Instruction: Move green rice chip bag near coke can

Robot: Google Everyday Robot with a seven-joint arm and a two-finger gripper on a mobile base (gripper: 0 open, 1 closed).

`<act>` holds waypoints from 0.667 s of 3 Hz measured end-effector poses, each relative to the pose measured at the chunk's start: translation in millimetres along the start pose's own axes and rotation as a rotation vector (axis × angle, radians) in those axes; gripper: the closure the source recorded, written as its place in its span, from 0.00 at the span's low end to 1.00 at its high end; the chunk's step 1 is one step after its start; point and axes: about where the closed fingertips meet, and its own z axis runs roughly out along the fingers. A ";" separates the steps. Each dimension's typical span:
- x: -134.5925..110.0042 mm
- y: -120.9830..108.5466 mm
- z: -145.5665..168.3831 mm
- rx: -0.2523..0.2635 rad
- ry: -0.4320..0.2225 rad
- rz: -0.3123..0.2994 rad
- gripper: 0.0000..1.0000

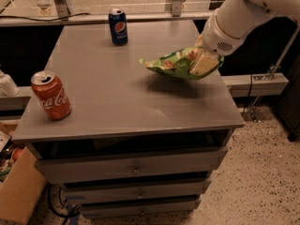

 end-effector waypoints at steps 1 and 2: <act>-33.9 42.6 -16.1 -0.034 -0.084 -0.056 1.00; -67.9 89.7 -18.3 -0.047 -0.168 -0.113 1.00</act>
Offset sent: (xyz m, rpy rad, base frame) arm -0.1393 0.1227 -0.0065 0.1866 -0.0381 0.2731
